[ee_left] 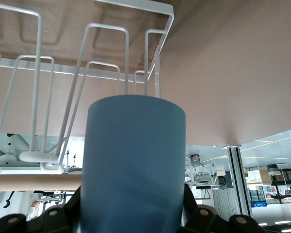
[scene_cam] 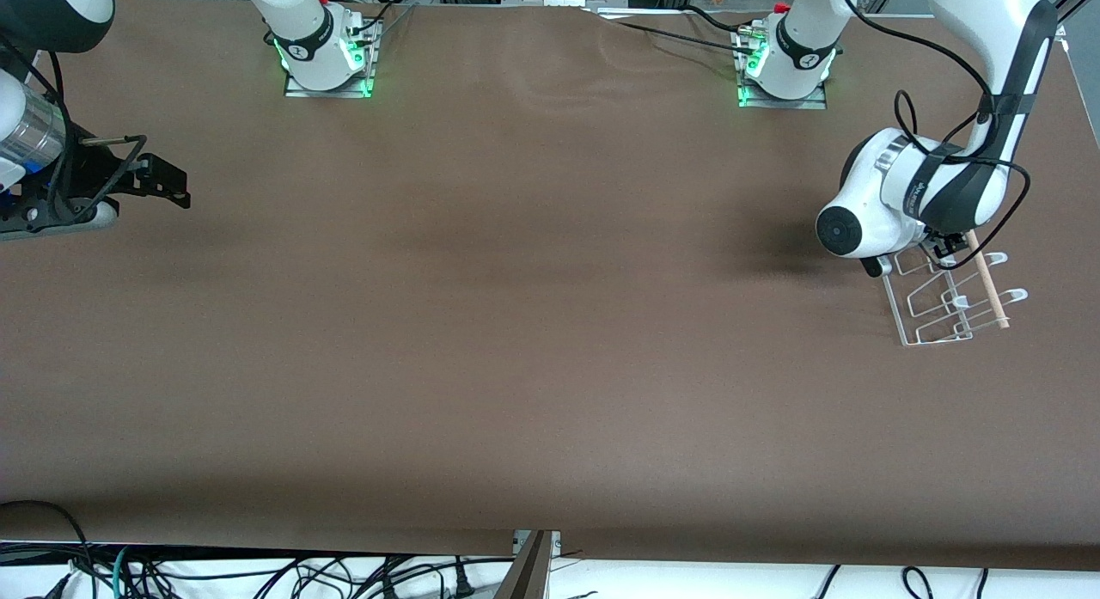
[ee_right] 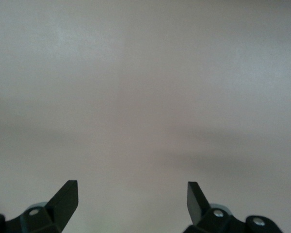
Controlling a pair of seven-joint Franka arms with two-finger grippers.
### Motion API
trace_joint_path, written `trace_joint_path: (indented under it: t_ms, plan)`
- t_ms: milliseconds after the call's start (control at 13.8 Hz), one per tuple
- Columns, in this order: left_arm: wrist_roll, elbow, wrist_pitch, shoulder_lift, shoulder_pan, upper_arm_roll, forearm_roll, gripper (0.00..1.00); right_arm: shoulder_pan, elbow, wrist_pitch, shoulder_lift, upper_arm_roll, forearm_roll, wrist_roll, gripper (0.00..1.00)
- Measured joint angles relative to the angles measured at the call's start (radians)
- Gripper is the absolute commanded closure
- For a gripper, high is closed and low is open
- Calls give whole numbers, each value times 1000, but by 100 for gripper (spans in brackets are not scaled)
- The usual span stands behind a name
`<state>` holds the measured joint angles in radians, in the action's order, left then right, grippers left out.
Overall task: Transfer cup to left arm and place on rack
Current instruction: 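Lower the cup onto the wire rack slot with the left gripper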
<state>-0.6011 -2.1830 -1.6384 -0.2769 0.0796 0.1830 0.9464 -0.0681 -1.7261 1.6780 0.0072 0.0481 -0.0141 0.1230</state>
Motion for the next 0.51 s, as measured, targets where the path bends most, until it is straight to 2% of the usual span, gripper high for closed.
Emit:
trace_joint_path:
  t_ms: [289,506]
  plan:
    - [5,3,-1,2,0,0,16,0,-2,3,0,1,0,0,-39,1]
    - [7,13,-1,39,0,0,16,0,-9,3,0,1,-2,0,-46,1]
